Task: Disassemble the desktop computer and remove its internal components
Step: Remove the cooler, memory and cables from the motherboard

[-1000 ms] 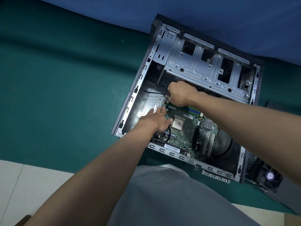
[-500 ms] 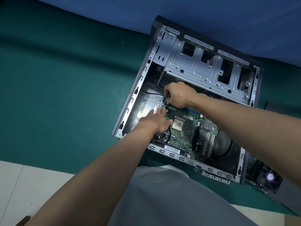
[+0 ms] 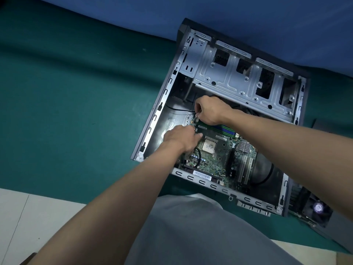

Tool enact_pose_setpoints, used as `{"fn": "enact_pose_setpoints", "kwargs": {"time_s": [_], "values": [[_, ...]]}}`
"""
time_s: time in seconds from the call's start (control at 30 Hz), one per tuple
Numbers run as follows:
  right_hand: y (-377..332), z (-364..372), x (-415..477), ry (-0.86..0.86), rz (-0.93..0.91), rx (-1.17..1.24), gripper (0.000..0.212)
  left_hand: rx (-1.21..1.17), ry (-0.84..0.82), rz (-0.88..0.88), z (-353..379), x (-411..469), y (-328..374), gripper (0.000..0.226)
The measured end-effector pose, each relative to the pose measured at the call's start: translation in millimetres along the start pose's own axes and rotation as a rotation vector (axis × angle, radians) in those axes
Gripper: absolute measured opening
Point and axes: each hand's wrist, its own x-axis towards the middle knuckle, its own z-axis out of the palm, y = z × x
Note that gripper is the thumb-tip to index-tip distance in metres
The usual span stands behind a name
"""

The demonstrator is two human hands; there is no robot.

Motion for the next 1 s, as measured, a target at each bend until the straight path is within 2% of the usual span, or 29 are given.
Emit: {"fn": "enact_pose_setpoints", "kwargs": {"time_s": [0.1,0.2,0.33,0.67,0.8,1.0], "values": [[2,4,-1,0.012,-0.015,-0.004,0.009,-0.073,0.258,-0.03,-7,7,-2,0.026],[5,6,-3,0.032,-0.03,0.022,0.012,-0.088,0.365,-0.062,-12,16,-4,0.013],[11,7,-5,0.051,-0.03,0.09,0.016,-0.044,0.375,-0.045,-11,30,-4,0.025],[20,12,-11,0.102,-0.008,0.221,0.014,0.06,0.42,0.001,-8,42,-3,0.024],[31,16,-19,0.183,0.061,0.403,0.01,0.055,0.423,0.009,-5,42,-2,0.017],[44,30,-58,0.338,0.219,0.85,0.009,0.043,0.395,-0.02,-4,39,3,0.017]]}}
